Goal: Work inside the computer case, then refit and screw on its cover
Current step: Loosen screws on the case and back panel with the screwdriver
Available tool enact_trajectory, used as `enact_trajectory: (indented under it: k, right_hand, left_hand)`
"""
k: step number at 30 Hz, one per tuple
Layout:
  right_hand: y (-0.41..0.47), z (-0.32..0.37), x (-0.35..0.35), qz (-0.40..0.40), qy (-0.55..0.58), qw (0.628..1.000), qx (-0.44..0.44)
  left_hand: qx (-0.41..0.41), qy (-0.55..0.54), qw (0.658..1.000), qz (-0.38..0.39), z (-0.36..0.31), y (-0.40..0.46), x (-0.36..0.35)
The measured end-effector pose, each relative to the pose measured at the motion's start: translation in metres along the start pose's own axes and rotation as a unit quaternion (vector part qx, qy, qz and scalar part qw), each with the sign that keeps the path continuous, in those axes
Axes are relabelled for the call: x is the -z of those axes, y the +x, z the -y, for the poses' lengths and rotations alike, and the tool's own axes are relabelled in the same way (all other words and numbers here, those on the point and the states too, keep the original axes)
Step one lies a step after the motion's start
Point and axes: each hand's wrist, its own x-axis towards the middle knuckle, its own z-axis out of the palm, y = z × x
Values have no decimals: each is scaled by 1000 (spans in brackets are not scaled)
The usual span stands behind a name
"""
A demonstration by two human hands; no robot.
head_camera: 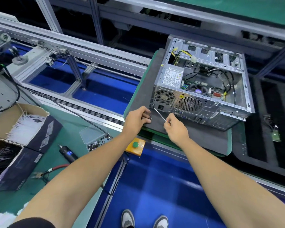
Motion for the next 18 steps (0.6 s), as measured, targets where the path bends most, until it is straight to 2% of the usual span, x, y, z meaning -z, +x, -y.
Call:
enact_trajectory:
  k: [6,10,15,18]
  right_hand:
    - [3,2,-2,11,-8,1000,2]
    - [3,3,-1,16,-5,1000,-2]
    - [-3,0,0,6,21,1000,8]
    - [-6,0,2,11,-1,999,32]
  left_hand:
    - [8,-75,993,-90,12,-2,8]
    - [28,-154,983,-94,15,-3,11]
    - [101,-310,941,-93,8,1,6]
    - [107,-385,914,-68,-3,-2,-4]
